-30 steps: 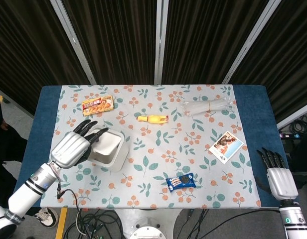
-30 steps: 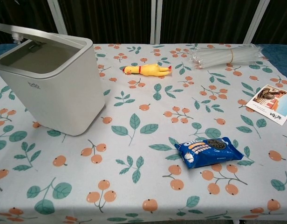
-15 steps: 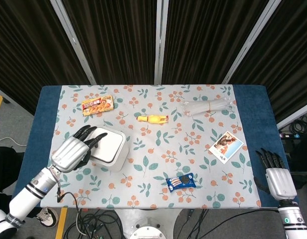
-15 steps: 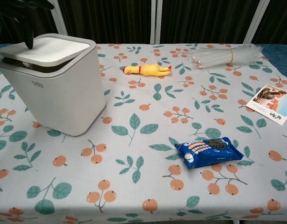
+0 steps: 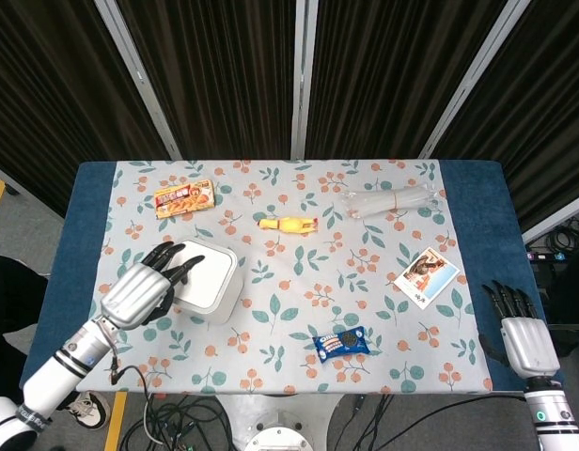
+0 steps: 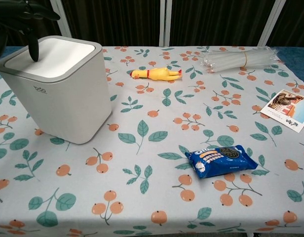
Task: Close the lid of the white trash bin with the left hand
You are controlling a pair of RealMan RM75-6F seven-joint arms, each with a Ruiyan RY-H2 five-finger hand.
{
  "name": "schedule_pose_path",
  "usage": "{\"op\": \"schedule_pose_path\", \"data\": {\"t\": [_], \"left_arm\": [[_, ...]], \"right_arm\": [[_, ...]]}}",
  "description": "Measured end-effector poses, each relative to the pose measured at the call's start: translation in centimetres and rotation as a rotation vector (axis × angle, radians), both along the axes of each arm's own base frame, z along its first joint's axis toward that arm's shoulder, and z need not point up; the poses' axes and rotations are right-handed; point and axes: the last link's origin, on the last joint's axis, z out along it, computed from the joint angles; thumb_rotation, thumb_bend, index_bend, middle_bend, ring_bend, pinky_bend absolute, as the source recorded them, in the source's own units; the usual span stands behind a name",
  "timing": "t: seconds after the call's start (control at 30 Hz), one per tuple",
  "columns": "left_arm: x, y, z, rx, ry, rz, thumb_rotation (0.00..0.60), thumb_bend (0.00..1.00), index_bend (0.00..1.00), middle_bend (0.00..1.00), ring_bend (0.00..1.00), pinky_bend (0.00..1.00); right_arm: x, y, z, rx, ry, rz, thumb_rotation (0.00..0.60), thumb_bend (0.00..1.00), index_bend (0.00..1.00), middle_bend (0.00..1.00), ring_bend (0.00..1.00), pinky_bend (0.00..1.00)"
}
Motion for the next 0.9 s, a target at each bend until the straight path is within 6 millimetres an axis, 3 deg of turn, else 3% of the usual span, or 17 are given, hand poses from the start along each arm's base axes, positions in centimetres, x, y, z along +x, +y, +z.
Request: {"op": "schedule_pose_path", "data": {"t": [0.37,0.7,0.8,0.9], "left_arm": [[-0.4,0.0,-0.7,-0.008,-0.006,0.009,0.6,0.83,0.04,0.4,0.04,0.08],[-0.1,-0.2,2.0,0.099,-0.053,0.004,0.6,0.81,0.06,0.32,0.04,0.08],[-0.7,-0.5,2.9,0.155,-0.076,0.024,0.6,0.77,0.09,0.28,0.04,0.08],[-2.1,-1.0,3.8,0.234,-0.091,0.059,0.6,0.62,0.09,0.22,0.04,0.08]], "right_arm": [[-0.1,0.0,-0.1,0.004,-0.001,-0.002,0.6,0.27,0.0,0.0,0.0,0.0],[-0.1,0.0,-0.1,0.001,-0.004,0.0,0.6,0.27,0.0,0.0,0.0,0.0],[0.0,0.0,0.0,-0.002,-0.005,0.002,0.6,0.27,0.0,0.0,0.0,0.0],[0.0,-0.1,0.2,-0.007,-0.007,0.002,0.6,0.27,0.0,0.0,0.0,0.0]]}}
